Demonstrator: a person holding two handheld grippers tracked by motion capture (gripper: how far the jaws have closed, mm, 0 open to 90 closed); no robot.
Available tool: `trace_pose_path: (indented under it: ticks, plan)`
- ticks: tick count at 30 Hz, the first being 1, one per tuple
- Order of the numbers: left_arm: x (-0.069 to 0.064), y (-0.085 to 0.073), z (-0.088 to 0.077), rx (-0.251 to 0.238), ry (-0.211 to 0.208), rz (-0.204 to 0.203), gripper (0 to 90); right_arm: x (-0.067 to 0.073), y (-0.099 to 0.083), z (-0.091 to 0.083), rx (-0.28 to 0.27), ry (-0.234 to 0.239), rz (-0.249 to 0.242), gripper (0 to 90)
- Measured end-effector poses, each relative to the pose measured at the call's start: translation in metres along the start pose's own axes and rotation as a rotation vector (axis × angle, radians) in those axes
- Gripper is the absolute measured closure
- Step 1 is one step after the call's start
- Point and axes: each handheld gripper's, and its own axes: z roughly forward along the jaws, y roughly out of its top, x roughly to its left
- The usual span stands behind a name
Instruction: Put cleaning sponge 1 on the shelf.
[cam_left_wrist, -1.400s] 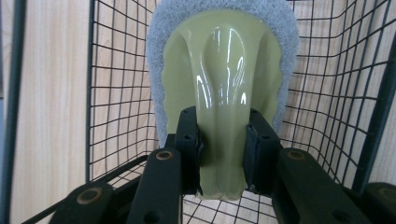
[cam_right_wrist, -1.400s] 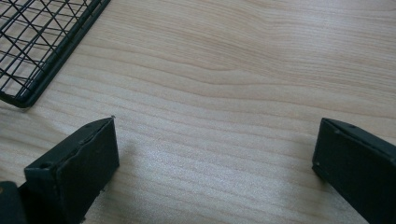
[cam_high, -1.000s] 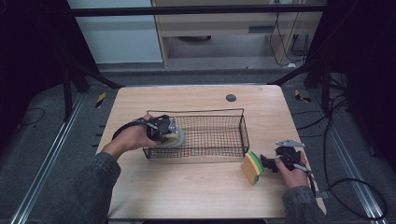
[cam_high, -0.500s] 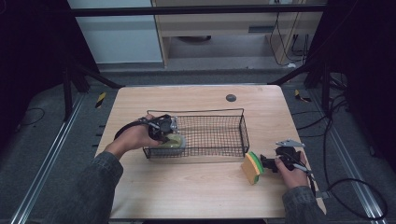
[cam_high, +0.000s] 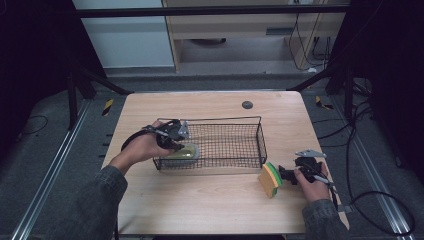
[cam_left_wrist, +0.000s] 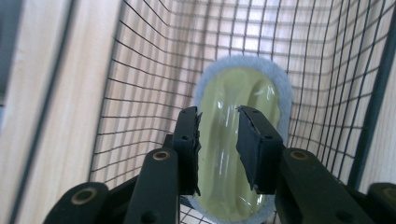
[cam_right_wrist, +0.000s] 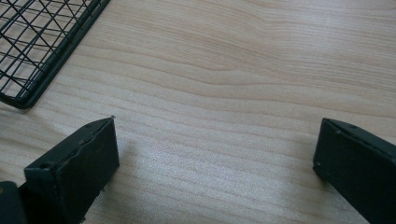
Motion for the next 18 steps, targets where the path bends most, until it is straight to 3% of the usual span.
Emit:
trace_pose_path:
  ticks: [13,18]
  plan:
    - [-0.008,0.004,-0.011,-0.053,0.071,-0.015,69.1,0.000,0.000,0.000,-0.001,0.000,-0.002,0.4]
    - [-0.014,0.004,-0.016,-0.074,0.102,-0.042,65.1,0.000,0.000,0.000,-0.001,0.000,-0.003,0.4]
